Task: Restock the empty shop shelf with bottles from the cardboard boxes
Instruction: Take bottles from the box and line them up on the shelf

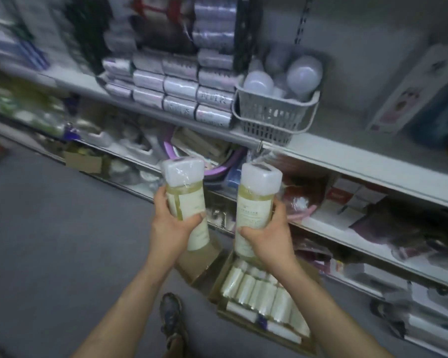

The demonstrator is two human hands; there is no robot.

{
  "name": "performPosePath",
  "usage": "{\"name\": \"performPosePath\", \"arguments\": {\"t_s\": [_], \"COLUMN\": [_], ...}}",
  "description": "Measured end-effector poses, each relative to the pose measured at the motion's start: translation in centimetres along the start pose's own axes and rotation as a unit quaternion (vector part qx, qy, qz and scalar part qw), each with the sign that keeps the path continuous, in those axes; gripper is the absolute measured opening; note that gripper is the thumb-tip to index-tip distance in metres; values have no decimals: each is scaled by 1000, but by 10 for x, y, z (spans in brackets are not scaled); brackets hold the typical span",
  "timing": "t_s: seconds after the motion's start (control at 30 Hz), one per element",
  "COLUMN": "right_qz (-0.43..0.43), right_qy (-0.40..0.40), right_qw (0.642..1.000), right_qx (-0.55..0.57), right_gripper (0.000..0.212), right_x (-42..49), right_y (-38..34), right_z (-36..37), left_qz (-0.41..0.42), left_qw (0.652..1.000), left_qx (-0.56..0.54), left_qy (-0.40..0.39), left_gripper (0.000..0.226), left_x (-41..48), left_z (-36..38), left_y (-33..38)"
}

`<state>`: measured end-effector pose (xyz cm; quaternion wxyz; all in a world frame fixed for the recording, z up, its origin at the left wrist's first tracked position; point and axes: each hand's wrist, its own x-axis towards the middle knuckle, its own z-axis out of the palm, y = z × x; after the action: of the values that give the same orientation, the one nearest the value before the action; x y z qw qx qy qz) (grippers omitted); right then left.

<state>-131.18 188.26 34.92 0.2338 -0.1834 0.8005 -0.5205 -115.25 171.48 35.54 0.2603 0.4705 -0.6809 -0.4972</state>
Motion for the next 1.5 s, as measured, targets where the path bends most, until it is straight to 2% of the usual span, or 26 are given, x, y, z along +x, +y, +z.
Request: {"name": "performPosePath", "arguments": {"t_s": [0.1,0.37,0.5,0.77,1.03,1.17,1.5], "right_qz": [-37,-156,-212,-270,-321,-335,-343], "right_qy": [-29,-63,-59,-14,32,67,139], "right_qw": [999,985,975,963,946,939,928], "right_qx": [-8,-21,-36,6,30,23,43], "right_gripper": [94,94,91,96,91,99,87], "right_x": [-4,5,19,39,67,89,163], "right_y": [-65,-229,-305,-439,-524,-549,-568], "right_z": [24,118,168,227,240,221,158], "left_qz": [1,59,103,192,262,286,329], "left_qw": [999,988,984,974,958,953,943], "left_qx": [-24,-54,-48,-30,-49,-50,-43], "left_qy": [38,128,137,116,107,84,20], "left_gripper": [99,103,97,103,94,96,89], "left_x": [3,56,111,200,262,289,330], "left_z": [-56,-211,-282,-377,-403,-386,-325], "left_y": [40,114,138,225,294,320,380]}}
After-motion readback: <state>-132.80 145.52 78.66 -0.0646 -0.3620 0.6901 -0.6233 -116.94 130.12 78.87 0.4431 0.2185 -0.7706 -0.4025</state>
